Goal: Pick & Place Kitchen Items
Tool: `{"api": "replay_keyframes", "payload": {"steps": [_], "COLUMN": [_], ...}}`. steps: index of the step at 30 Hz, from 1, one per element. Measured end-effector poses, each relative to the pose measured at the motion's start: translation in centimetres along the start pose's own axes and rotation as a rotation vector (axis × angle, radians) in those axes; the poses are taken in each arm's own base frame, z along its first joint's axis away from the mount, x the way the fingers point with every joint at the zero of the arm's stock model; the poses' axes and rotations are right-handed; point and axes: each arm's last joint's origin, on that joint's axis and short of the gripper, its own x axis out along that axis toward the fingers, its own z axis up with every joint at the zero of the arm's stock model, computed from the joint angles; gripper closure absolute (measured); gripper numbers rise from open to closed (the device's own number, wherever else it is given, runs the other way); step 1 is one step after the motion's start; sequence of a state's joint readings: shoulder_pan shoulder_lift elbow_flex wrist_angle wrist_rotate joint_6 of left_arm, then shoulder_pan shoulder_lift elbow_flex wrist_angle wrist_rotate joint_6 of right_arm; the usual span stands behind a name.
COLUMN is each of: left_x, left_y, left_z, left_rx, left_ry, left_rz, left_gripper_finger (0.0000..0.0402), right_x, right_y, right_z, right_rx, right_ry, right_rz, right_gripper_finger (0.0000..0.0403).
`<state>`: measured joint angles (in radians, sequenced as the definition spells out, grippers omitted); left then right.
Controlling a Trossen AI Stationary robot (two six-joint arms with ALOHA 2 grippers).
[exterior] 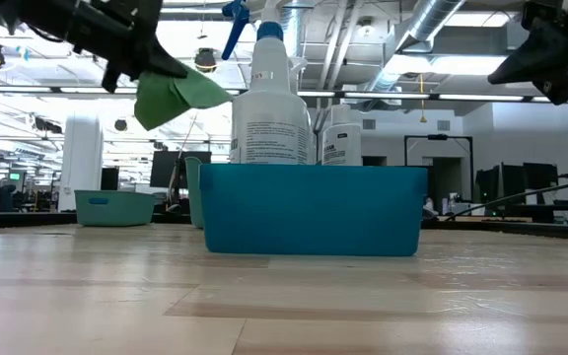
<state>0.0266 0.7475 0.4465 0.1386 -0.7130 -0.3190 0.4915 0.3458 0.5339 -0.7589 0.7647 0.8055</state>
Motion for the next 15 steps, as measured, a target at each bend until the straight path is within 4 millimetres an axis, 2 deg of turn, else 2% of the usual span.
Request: {"api": "replay_keyframes", "payload": {"steps": [10, 15], "left_x": [2.7, 4.4], "left_y": [1.0, 0.9], "left_z": [1.1, 1.7], "left_rx": [0.041, 0.044], "left_ry": [0.043, 0.021], "left_rz": [-0.011, -0.063], "left_gripper_finger": [0.0401, 0.0401], "right_x": [0.0, 0.0], "right_y": [0.0, 0.0], "right_z": [0.0, 0.0], "right_rx": [0.010, 0.010], "right_ry": [-0.002, -0.002], "right_rz": [0.002, 0.002], "right_gripper_finger": [0.0403, 0.0403]}}
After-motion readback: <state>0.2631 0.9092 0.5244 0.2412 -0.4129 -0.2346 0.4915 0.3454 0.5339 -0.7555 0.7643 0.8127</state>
